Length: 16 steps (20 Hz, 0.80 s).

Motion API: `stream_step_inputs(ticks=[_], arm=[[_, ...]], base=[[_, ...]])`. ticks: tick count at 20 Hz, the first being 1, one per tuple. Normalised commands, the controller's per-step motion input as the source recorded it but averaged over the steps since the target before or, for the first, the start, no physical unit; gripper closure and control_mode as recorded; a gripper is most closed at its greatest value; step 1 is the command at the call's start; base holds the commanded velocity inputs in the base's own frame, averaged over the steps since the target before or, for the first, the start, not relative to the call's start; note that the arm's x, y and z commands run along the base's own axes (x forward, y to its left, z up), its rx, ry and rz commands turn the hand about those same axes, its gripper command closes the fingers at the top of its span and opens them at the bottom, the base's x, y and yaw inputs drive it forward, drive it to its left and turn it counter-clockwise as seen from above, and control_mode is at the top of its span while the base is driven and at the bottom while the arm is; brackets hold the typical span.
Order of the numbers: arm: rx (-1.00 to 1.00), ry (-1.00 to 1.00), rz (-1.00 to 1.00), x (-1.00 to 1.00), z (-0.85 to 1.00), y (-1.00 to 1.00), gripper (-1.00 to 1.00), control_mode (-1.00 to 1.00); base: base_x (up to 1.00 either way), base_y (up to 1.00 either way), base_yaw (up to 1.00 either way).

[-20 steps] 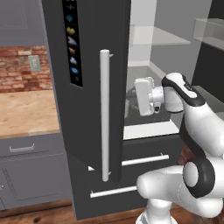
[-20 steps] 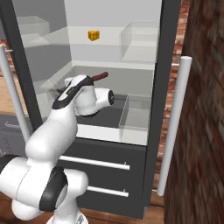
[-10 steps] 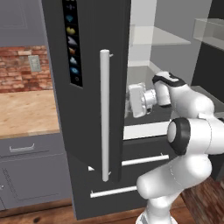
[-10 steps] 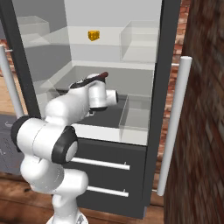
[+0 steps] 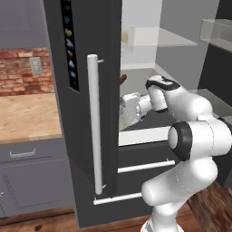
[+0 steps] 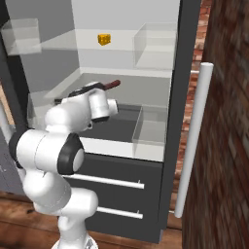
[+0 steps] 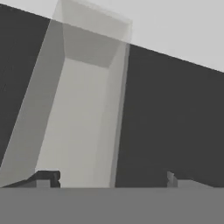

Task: Retrieve the sausage and cheese from the fridge and place them on the cutting board on the counter.

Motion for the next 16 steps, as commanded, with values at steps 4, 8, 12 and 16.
stream_step_inputs(ticks=[4,8,12,16], arm=[[0.00,-0.35,0.22,-1.00,0.00,0.95,-1.00,-1.00],[0.00,-0.26,0.04,-0.58,0.12,0.83,-1.00,-1.00],[0.00,0.00,-0.17,-0.16,0.16,-0.08,-1.00,-1.00],[0.00,0.00,-0.23,-0.17,0.29,-0.84,-1.00,-1.00]], base=[[0.00,0.00,0.00],[0.00,0.00,0.00],[0.00,0.00,0.00],[0.00,0.00,0.00]])
